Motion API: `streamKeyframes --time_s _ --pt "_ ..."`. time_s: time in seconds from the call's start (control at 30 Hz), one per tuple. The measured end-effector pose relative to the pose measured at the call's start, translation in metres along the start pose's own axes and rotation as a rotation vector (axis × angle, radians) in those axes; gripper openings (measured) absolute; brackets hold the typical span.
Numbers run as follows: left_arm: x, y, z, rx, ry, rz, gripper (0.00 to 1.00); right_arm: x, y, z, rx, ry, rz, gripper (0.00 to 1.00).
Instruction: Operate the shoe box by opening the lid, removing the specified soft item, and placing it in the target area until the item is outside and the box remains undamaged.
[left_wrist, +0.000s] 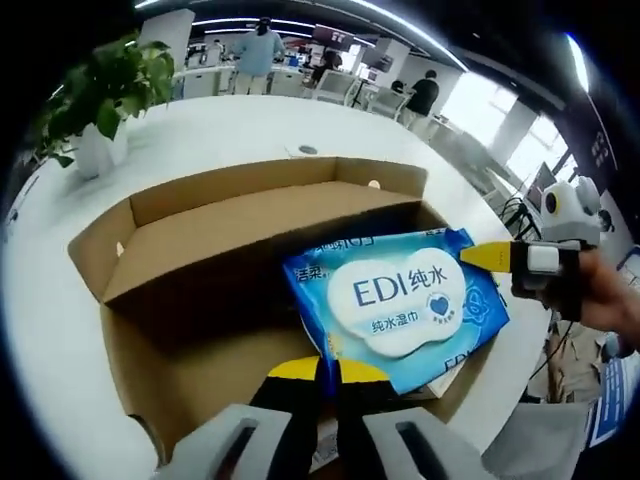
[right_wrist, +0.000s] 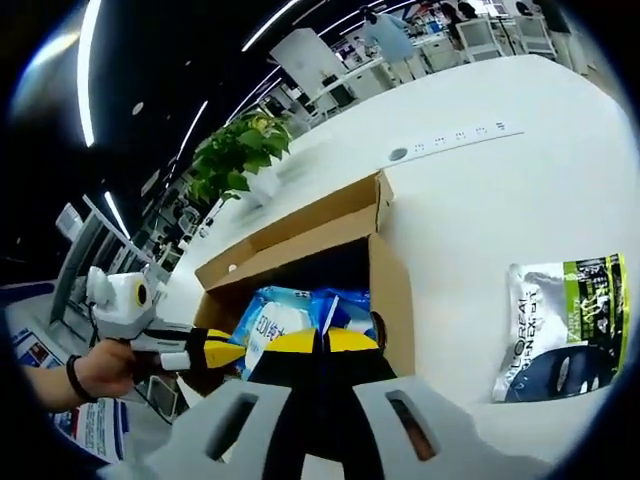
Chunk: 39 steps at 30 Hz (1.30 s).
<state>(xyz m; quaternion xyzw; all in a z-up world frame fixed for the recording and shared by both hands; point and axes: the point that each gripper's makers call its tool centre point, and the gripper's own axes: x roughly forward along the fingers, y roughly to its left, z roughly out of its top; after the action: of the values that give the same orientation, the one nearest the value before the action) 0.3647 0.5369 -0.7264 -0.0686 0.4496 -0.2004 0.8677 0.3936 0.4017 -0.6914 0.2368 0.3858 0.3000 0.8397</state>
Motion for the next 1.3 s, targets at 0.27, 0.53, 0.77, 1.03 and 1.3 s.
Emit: streamKeyframes --time_s 0.27,0.53,0.77,1.03,1.3 --pt "-0.015 -0.007 0.009 0.015 -0.058 0.026 0.03 -0.003 0.001 0.003 0.012 -0.024 0.0 0.0" --pt "-0.03 -0.019 0.022 0.028 -0.089 0.024 0.03 -0.014 0.006 0.013 0.023 -0.06 0.018 0.0" --pt "-0.038 -0.039 0.037 0.046 -0.12 0.017 0.03 -0.029 0.001 0.021 0.031 -0.086 0.019 0.0" --pt "-0.035 -0.071 0.052 0.096 -0.132 -0.015 0.02 -0.057 -0.016 0.031 0.06 -0.148 0.015 0.0" --pt "-0.022 -0.108 0.064 0.149 -0.133 -0.061 0.02 -0.091 -0.043 0.032 0.105 -0.192 -0.018 0.0"
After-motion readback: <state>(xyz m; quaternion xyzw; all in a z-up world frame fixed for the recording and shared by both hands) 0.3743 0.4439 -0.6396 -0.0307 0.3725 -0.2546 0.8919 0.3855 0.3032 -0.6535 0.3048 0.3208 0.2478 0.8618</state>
